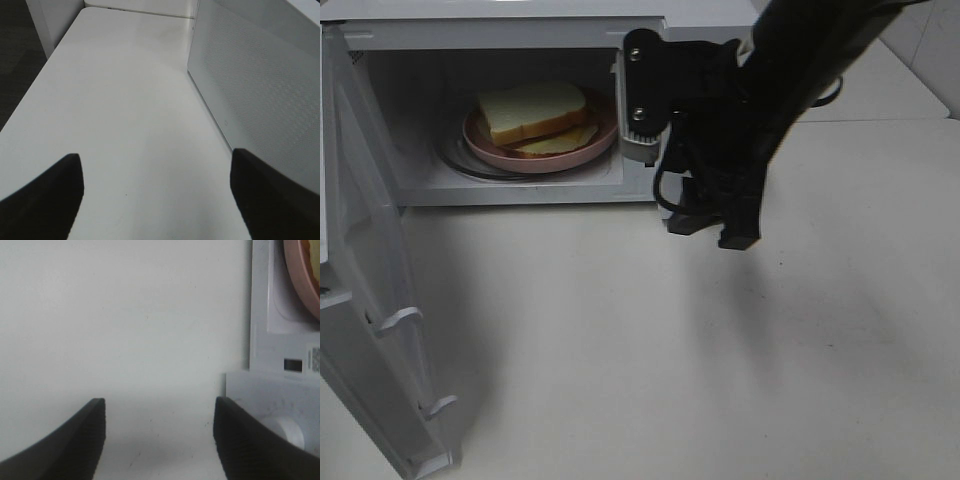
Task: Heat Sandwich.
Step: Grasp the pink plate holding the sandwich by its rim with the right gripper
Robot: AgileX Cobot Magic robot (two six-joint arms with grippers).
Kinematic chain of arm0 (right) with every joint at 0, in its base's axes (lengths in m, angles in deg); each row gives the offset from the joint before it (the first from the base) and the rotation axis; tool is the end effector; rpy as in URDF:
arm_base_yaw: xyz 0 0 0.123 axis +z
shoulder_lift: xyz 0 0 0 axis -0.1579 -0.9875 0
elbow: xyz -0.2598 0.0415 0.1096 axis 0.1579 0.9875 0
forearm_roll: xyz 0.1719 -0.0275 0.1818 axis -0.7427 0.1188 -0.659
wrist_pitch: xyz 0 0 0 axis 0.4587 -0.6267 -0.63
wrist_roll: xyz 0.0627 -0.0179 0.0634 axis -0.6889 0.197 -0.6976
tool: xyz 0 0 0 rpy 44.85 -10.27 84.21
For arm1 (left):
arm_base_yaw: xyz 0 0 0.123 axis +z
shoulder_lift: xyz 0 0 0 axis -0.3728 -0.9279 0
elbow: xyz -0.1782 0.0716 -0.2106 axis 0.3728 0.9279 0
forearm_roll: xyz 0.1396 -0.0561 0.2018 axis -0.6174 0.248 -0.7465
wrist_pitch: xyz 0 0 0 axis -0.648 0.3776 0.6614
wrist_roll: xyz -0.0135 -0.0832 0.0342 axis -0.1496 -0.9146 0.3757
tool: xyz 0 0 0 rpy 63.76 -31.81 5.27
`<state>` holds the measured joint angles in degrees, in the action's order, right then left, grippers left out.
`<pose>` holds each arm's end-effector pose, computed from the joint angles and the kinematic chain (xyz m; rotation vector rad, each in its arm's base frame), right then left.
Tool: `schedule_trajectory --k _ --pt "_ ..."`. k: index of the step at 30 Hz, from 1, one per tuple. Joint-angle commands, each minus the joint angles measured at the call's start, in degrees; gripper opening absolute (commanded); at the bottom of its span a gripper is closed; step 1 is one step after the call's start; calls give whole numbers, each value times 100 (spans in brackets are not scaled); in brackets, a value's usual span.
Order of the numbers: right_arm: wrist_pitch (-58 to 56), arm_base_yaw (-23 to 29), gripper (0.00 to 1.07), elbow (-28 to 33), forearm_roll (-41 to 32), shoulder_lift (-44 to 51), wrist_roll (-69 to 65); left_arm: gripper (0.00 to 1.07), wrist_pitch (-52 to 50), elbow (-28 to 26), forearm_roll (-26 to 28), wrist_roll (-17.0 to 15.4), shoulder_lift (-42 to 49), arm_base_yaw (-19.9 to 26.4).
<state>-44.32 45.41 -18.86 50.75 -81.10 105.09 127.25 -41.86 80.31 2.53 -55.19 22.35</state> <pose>0.2831 0.2156 0.2524 -1.9157 1.7621 -0.0458 -0.0086 0.0047 0.2811 -0.1417 2.0322 -0.0026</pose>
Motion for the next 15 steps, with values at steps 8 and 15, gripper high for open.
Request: schedule_trajectory --k 8,15 --pt "-29 453 62 -1324 -17 -1192 17 76 -34 11 23 0 97 6" --pt "-206 516 61 -2412 -378 -2028 -17 76 -34 11 23 0 97 6"
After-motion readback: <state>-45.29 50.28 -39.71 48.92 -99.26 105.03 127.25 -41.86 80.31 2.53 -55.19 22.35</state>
